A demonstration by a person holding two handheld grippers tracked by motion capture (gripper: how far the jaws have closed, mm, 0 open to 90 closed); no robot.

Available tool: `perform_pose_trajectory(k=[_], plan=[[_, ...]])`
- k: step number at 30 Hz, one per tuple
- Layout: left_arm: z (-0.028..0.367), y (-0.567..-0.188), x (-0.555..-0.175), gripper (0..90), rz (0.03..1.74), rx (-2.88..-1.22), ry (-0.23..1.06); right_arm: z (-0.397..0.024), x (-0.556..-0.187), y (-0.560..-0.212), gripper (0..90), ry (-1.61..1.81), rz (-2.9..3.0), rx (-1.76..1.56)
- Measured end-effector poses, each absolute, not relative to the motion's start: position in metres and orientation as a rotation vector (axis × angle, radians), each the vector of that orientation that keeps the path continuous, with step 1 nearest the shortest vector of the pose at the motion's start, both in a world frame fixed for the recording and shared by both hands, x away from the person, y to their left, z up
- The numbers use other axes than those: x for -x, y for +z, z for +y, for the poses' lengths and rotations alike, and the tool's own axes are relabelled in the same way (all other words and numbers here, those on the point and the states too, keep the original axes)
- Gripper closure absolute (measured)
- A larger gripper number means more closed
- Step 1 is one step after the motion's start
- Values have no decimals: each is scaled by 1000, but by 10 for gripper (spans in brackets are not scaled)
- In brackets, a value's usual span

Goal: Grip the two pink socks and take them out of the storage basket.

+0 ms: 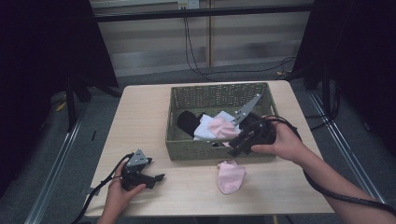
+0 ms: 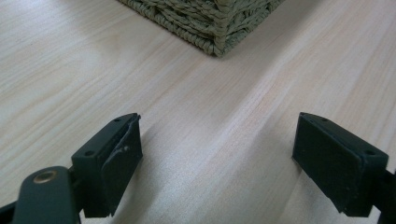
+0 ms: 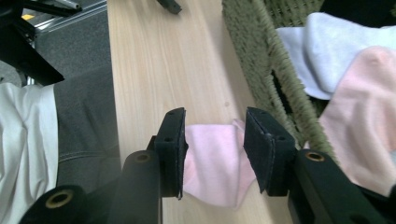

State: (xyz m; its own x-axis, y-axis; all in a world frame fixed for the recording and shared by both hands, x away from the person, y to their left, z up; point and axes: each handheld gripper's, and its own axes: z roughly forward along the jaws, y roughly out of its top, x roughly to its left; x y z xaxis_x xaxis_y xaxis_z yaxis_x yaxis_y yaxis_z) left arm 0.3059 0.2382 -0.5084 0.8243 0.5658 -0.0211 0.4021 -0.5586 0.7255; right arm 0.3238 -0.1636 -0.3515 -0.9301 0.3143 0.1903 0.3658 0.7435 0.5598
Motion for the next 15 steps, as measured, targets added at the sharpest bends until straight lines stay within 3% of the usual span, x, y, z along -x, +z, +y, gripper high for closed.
perform_pose_trajectory(k=[15], plan=[[238,-508,-306,152,706,-2235,275,-177,-369,-353,407,-966,-2860,823]])
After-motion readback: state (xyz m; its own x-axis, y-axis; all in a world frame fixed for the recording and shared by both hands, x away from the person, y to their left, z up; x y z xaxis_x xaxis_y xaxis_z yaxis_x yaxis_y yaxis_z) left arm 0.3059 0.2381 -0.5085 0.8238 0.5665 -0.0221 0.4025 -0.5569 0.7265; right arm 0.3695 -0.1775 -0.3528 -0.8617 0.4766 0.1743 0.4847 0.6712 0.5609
